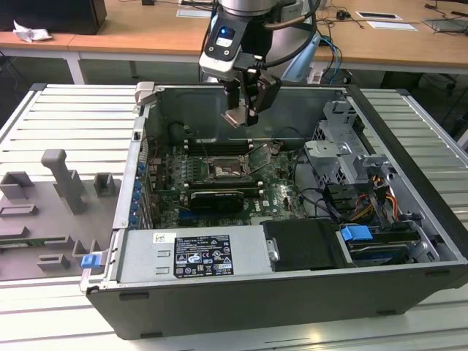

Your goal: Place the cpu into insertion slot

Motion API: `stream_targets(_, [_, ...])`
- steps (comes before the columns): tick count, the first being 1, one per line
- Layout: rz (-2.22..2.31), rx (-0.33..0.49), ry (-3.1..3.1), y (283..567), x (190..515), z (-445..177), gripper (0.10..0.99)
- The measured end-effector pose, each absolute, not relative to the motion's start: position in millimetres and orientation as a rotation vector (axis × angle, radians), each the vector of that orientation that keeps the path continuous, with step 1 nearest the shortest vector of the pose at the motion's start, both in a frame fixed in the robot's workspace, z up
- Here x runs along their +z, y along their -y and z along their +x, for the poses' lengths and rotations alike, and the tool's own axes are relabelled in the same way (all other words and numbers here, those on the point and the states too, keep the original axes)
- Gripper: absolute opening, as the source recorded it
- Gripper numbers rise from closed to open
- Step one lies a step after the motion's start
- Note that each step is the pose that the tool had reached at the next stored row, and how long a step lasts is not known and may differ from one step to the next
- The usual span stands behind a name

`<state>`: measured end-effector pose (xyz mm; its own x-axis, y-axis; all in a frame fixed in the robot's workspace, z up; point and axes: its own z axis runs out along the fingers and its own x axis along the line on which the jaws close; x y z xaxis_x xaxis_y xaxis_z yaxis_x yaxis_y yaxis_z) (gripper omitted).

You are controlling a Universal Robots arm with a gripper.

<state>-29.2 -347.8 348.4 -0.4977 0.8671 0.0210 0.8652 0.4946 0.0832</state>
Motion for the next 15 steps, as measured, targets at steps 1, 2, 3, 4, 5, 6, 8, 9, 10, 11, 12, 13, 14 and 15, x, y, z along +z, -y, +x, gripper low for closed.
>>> stream_targets(1, [1.574,0.129,-2.688,347.8,348.2,-29.2,0.537])
stream_targets(2, [1.581,0.129,-2.684,347.8,348.1,-29.2,0.537])
stream_targets(3, [1.584,0.129,-2.682,347.8,348.0,-29.2,0.537])
stream_targets(4, [1.589,0.128,-2.679,347.8,348.0,-29.2,0.537])
stream_targets(5, [1.593,0.128,-2.676,347.8,347.9,-29.2,0.537])
stream_targets(6, [1.598,0.128,-2.673,347.8,347.8,-29.2,0.537])
stream_targets(8, [1.604,0.128,-2.669,347.8,347.7,-29.2,0.537])
stream_targets(9, [1.608,0.128,-2.667,347.8,347.7,-29.2,0.537])
stream_targets(10, [1.612,0.128,-2.664,347.8,347.6,-29.2,0.537])
stream_targets(11, [1.615,0.128,-2.662,347.8,347.5,-29.2,0.537])
stream_targets(12, [1.623,0.128,-2.657,347.8,347.3,-29.2,0.537])
stream_targets(13, [1.627,0.128,-2.655,347.8,347.3,-29.2,0.537])
stream_targets(14, [1.630,0.128,-2.653,347.8,347.3,-29.2,0.537])
stream_targets(15, [1.635,0.128,-2.649,347.8,347.2,-29.2,0.537])
